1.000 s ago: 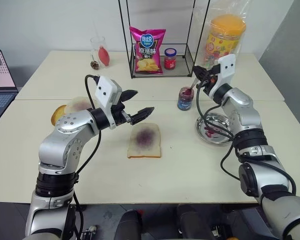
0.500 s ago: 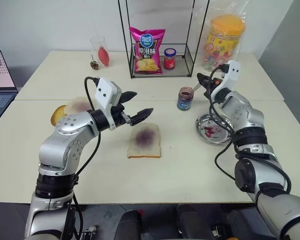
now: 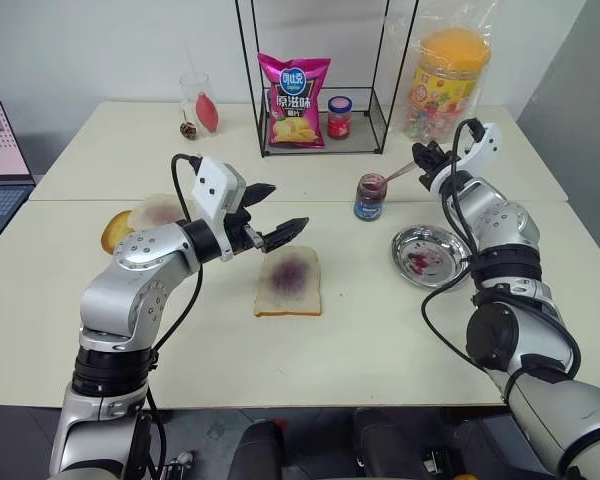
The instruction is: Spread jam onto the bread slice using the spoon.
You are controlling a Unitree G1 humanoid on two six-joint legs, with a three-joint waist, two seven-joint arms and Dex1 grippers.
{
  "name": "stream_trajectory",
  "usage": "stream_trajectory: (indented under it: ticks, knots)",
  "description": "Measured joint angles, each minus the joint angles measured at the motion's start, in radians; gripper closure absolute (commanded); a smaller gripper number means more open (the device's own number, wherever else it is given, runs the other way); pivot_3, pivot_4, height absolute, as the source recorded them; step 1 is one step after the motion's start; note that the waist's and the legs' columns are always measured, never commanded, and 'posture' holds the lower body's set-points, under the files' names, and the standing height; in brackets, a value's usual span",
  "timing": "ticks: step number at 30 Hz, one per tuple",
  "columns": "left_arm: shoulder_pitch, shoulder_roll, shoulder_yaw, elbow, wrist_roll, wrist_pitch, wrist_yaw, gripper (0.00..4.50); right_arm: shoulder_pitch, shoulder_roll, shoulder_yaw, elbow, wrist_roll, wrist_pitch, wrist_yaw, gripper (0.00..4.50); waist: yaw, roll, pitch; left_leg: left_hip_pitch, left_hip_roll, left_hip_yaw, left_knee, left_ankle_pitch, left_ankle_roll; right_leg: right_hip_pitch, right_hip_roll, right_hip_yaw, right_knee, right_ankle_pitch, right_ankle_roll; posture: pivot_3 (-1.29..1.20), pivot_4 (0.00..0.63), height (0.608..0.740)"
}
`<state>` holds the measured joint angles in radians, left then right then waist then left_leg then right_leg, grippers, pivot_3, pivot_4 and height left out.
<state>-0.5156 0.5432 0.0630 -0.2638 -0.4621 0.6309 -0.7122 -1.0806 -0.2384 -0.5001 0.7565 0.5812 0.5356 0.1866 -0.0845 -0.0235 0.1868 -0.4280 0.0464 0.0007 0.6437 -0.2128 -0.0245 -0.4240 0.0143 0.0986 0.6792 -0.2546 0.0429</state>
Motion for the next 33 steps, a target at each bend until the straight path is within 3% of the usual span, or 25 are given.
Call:
stream_trajectory:
  ticks: [9,33]
  knots:
    - [-0.001,0.000,-0.011,0.003,0.000,-0.006,-0.001,0.00,0.000,-0.001,-0.011,0.000,0.007,-0.004,-0.017,4.48,0.000,0.000,0.000,0.000,0.000,0.000,0.000,0.000,0.000,0.000,0.000,0.000,0.000,0.000,0.000,0.00,0.150,0.740]
    - [-0.015,0.067,0.023,0.023,-0.051,0.011,-0.074,0.00,-0.011,0.049,-0.192,-0.067,0.240,0.073,-0.222,4.48,-0.003,0.000,0.000,0.000,0.000,0.000,-0.001,0.000,0.000,0.000,0.000,0.000,0.000,0.000,0.000,0.00,0.150,0.740]
